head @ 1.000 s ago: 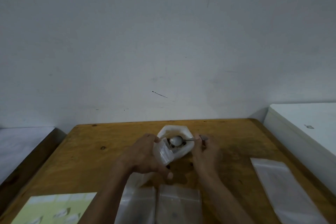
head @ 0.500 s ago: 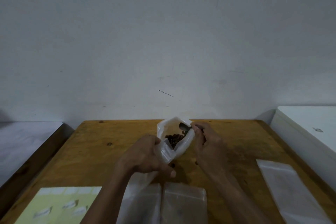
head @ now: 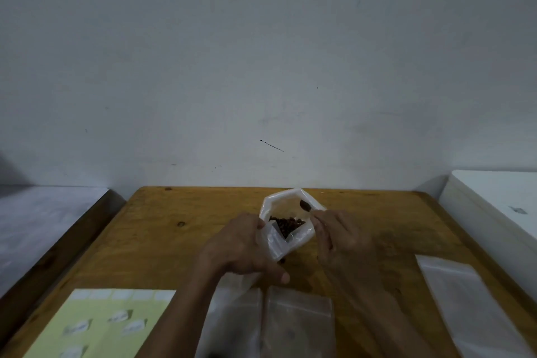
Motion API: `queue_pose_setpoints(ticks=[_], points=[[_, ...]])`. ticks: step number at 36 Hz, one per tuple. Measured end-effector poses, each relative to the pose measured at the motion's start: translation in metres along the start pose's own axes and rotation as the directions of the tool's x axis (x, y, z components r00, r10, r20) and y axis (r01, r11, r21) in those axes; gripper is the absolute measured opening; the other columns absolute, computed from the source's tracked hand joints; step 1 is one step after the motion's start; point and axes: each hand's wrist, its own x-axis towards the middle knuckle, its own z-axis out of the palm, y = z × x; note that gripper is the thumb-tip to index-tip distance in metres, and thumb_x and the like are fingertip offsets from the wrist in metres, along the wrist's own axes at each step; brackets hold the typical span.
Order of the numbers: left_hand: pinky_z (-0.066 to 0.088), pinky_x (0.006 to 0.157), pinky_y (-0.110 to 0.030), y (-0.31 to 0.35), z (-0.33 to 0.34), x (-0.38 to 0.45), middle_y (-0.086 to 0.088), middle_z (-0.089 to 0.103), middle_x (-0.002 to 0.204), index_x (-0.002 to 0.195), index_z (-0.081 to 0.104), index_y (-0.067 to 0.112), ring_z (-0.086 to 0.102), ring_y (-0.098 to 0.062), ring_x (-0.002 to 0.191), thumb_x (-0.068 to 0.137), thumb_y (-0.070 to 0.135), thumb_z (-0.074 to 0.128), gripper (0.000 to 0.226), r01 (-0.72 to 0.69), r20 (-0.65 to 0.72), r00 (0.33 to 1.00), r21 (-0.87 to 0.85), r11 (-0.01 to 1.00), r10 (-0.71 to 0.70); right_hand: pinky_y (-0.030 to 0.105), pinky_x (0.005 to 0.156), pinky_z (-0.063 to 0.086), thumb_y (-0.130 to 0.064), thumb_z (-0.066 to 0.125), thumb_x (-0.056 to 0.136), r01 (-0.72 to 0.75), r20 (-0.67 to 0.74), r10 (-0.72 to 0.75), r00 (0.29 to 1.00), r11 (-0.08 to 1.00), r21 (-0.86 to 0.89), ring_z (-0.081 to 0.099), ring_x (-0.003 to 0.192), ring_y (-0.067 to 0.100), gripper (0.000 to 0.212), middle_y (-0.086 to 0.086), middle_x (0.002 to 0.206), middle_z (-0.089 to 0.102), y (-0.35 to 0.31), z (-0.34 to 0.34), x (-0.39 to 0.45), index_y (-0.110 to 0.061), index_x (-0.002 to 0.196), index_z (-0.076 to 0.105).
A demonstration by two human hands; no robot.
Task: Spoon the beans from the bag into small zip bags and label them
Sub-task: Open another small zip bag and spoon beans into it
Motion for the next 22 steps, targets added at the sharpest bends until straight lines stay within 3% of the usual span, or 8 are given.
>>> queue_pose_setpoints(ticks=[4, 7, 10, 13, 15, 18, 20, 22], points=[[0.052, 0.092, -0.033, 0.007, 0.004, -0.001, 0.009, 0.046, 0.123, 0.140, 0.041, 0.024, 0.049, -0.014, 0.108, 0.046, 0.057, 0.092, 0.112, -0.028, 0.001, 1.000, 0.025, 0.999, 0.028, 0.017, 0.067, 0.043, -0.020, 0.048, 0.096, -0.047, 0.059, 0.055, 0.997, 0.991, -0.124, 0.066, 0.077, 0.017, 0.031, 0.005, 0.092, 0.071, -0.008, 0.002, -0.017, -0.009, 0.111, 0.073], [0.051, 0.091, -0.031, 0.012, 0.006, -0.003, 0.009, 0.044, 0.123, 0.139, 0.041, 0.023, 0.047, -0.013, 0.108, 0.050, 0.053, 0.093, 0.108, -0.057, -0.004, 0.998, 0.049, 0.997, 0.057, 0.015, 0.064, 0.045, -0.022, 0.047, 0.095, -0.123, 0.083, 0.129, 0.988, 0.990, -0.073, 0.066, 0.072, 0.016, 0.034, 0.006, 0.090, 0.071, -0.016, 0.006, -0.024, -0.008, 0.111, 0.073], [0.051, 0.092, -0.031, 0.012, 0.006, -0.004, 0.010, 0.042, 0.124, 0.140, 0.040, 0.023, 0.046, -0.012, 0.108, 0.050, 0.054, 0.092, 0.110, -0.069, -0.004, 0.998, 0.059, 0.996, 0.069, 0.004, 0.062, 0.037, -0.017, 0.057, 0.096, -0.208, 0.045, 0.208, 0.977, 0.978, -0.006, 0.063, 0.066, 0.009, 0.023, 0.003, 0.087, 0.072, -0.020, 0.003, -0.025, -0.008, 0.108, 0.074], [0.051, 0.090, -0.030, 0.010, 0.006, -0.004, 0.011, 0.043, 0.123, 0.141, 0.038, 0.024, 0.047, -0.011, 0.107, 0.048, 0.057, 0.092, 0.113, -0.067, -0.001, 0.998, 0.057, 0.996, 0.067, 0.001, 0.060, 0.036, -0.005, 0.068, 0.091, -0.312, -0.026, 0.313, 0.949, 0.949, 0.049, 0.061, 0.065, 0.007, 0.016, 0.003, 0.083, 0.072, -0.020, -0.003, -0.023, -0.008, 0.105, 0.074], [0.049, 0.089, -0.029, 0.009, 0.007, -0.004, 0.011, 0.043, 0.123, 0.142, 0.038, 0.024, 0.047, -0.011, 0.107, 0.047, 0.058, 0.092, 0.115, -0.074, -0.001, 0.997, 0.054, 0.996, 0.074, 0.004, 0.061, 0.039, -0.011, 0.064, 0.094, -0.469, -0.036, 0.477, 0.878, 0.873, 0.134, 0.062, 0.069, 0.007, 0.015, 0.001, 0.086, 0.073, -0.019, -0.006, -0.021, -0.013, 0.105, 0.075], [0.047, 0.088, -0.027, 0.010, 0.007, -0.004, 0.010, 0.042, 0.124, 0.143, 0.038, 0.023, 0.046, -0.011, 0.108, 0.048, 0.057, 0.091, 0.114, -0.092, -0.009, 0.996, 0.047, 0.995, 0.092, 0.021, 0.065, 0.053, -0.023, 0.060, 0.098, -0.723, 0.042, 0.748, 0.663, 0.625, 0.295, 0.067, 0.078, 0.009, 0.017, -0.005, 0.087, 0.075, -0.012, 0.004, -0.024, -0.021, 0.102, 0.076], [0.046, 0.089, -0.027, 0.011, 0.007, -0.004, 0.011, 0.041, 0.123, 0.144, 0.038, 0.023, 0.045, -0.012, 0.109, 0.048, 0.056, 0.092, 0.114, -0.093, -0.009, 0.996, 0.040, 0.995, 0.093, 0.039, 0.070, 0.061, -0.025, 0.060, 0.097, -0.795, 0.112, 0.836, 0.537, 0.458, 0.397, 0.071, 0.075, 0.011, 0.015, -0.007, 0.081, 0.075, -0.011, 0.010, -0.024, -0.026, 0.097, 0.075], [0.046, 0.088, -0.027, 0.011, 0.007, -0.004, 0.012, 0.040, 0.122, 0.144, 0.038, 0.023, 0.045, -0.012, 0.109, 0.047, 0.056, 0.092, 0.115, -0.091, -0.009, 0.996, 0.031, 0.995, 0.091, 0.036, 0.070, 0.062, -0.020, 0.061, 0.097, -0.817, 0.199, 0.884, 0.424, 0.278, 0.506, 0.073, 0.072, 0.012, 0.013, -0.003, 0.078, 0.075, -0.013, 0.014, -0.021, -0.024, 0.094, 0.073]])
